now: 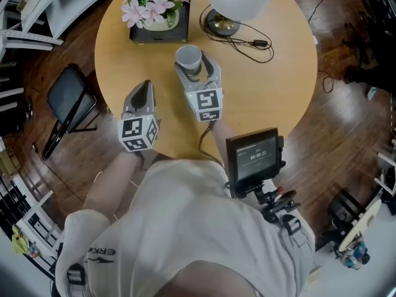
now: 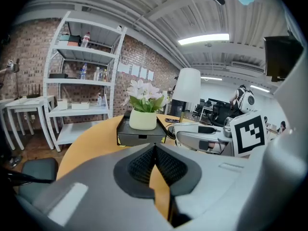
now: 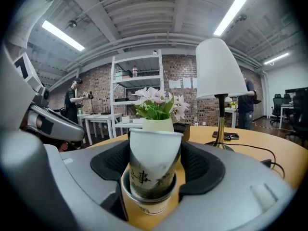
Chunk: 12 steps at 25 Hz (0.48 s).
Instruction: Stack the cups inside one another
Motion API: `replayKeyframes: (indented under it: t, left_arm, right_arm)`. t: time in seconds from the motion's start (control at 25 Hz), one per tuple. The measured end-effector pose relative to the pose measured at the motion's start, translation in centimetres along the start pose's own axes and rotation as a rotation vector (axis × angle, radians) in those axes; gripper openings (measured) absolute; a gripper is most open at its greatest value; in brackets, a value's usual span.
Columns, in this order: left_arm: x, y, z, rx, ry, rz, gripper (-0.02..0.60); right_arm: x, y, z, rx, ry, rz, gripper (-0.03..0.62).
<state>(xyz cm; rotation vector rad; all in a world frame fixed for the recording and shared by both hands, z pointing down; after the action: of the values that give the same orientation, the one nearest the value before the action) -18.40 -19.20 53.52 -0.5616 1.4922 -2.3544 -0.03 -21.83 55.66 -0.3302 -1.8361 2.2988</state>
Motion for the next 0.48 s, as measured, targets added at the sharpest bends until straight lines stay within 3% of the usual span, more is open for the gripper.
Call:
replayKeyframes:
  t: [0.48]
  left_arm:
    - [-0.4,-0.8,0.0,0.012,-0.011,-0.004,0.002]
  right_arm:
    - [0.4,-2.6,-0.6,0.091,0.022,0.014,0.379]
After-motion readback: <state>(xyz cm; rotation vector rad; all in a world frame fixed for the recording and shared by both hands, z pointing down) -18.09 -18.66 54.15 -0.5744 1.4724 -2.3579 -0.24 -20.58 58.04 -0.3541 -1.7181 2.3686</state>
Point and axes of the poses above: the fingertips, and each gripper's own axes: z forward along the fingers, x to its left, y out of its top, the point moved 7 cm from there along -z, backward along the fingers, and after that the axes turned 4 degrees about -x, right-handed, at the moved point
